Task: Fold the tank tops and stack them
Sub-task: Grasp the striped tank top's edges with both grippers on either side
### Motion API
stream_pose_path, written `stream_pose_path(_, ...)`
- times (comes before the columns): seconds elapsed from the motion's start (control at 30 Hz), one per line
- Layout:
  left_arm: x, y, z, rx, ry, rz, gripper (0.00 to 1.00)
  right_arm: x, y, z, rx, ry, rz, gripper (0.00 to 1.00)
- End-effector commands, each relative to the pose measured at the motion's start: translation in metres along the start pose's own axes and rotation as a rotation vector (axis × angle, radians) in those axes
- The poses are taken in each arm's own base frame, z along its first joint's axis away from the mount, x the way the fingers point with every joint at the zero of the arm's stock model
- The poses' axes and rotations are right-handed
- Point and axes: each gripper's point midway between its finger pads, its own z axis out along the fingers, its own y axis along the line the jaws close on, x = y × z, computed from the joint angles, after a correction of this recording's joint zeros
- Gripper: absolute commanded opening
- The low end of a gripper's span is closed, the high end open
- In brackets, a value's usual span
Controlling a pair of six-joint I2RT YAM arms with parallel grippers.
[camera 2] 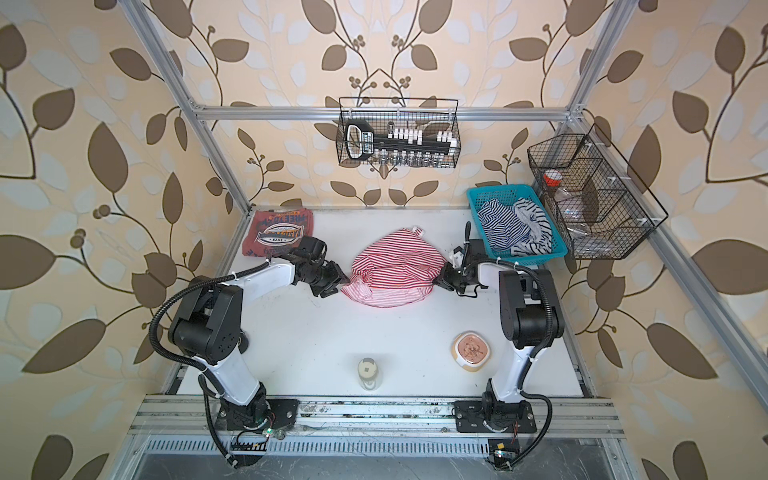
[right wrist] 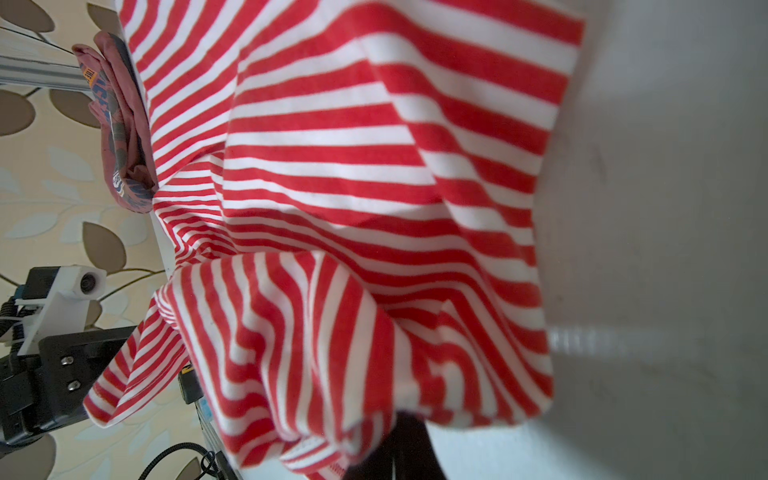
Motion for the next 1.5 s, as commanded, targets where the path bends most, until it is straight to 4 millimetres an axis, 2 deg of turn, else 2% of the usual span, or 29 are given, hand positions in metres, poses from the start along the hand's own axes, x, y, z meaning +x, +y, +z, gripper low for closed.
stream_pose_path(0.0,-0.002,-0.014,-0.003,0.063,-0.013,0.003,0.52,-0.006,0.003,-0.003,0.0,-0.018,-0.013,0.0)
stream_pose_path(0.17,-0.003,-0.017,0.002,0.073,-0.007,-0.002,0.42,-0.006,0.003,-0.004,0.001,-0.018,-0.013,0.0)
stream_pose_path(0.47,0.004,-0.019,0.008,0.081,0.026,0.009,0.49,-0.005,0.002,-0.003,0.002,-0.016,-0.012,0.0)
stream_pose_path(0.67,0.009,-0.023,0.01,0.09,0.039,0.02,0.43,-0.006,0.002,-0.003,0.002,-0.018,-0.01,0.0)
stream_pose_path(0.83,0.017,-0.023,0.013,0.074,0.065,0.037,0.45,-0.006,0.0,-0.002,0.002,-0.014,-0.007,0.0)
stream_pose_path(0.97,0.023,-0.008,0.014,0.016,0.078,0.051,0.47,-0.007,0.001,-0.003,0.0,-0.017,-0.009,0.0)
stream_pose_path(1.17,0.033,0.01,0.021,-0.038,0.106,0.053,0.41,-0.008,0.002,-0.003,-0.001,-0.016,-0.008,0.0)
stream_pose_path(1.47,0.043,0.019,0.033,-0.086,0.139,0.073,0.34,-0.007,0.001,-0.005,0.001,-0.017,-0.008,0.0)
